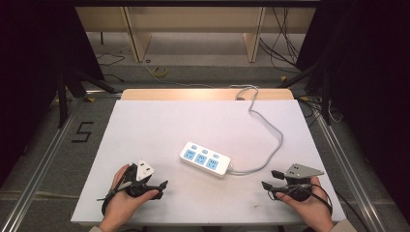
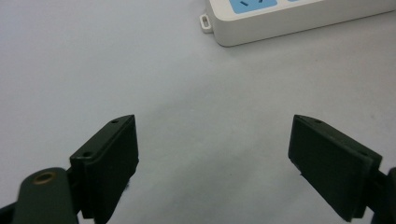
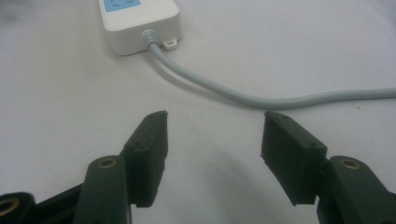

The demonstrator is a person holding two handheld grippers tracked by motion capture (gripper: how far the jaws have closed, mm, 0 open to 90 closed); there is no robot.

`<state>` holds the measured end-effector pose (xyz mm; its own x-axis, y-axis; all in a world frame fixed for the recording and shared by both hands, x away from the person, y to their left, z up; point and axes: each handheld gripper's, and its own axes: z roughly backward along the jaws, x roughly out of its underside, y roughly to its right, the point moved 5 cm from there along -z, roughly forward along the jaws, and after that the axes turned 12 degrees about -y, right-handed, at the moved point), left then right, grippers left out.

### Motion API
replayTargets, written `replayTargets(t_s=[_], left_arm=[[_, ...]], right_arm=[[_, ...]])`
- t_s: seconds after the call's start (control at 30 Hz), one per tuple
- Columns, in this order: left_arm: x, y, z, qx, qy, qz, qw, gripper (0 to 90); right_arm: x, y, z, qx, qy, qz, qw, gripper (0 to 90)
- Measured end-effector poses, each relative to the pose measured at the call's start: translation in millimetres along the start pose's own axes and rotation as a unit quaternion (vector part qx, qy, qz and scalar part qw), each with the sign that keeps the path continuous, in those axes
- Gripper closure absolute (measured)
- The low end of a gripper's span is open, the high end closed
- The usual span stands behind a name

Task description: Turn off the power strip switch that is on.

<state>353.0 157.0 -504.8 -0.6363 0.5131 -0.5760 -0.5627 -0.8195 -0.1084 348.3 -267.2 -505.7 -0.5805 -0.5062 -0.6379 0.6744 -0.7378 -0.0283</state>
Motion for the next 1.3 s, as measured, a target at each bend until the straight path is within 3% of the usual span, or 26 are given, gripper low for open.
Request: replayTargets(t_s=[0.27,0.4,0.67,1.3], left_arm=[[1.7,-0.4,-0.6,0.001,-0.006,0.001,1.0000,16.0],[2.2,-1.4,-0.9,-0.003,-0.008,0.000,1.0000,16.2],[1.2,-1.2,-0.9,-0.003,-0.006,0.000,1.0000,16.3],[0.6,-0.4,-2.3,-0.004,-0.004,-0.001,1.0000,16.4]], right_arm=[[1.1,2.1,3.3,0.009,-0.006,-0.011,0.9999,58.0],[1.9,2.4,4.3,0.007,-0.020,-0.012,0.9997,73.3],[2.8,1.4,4.9,0.007,-0.032,-0.008,0.9994,89.0],[-3.2,-3.4,6.1,0.004,-0.036,0.007,0.9993,90.0]])
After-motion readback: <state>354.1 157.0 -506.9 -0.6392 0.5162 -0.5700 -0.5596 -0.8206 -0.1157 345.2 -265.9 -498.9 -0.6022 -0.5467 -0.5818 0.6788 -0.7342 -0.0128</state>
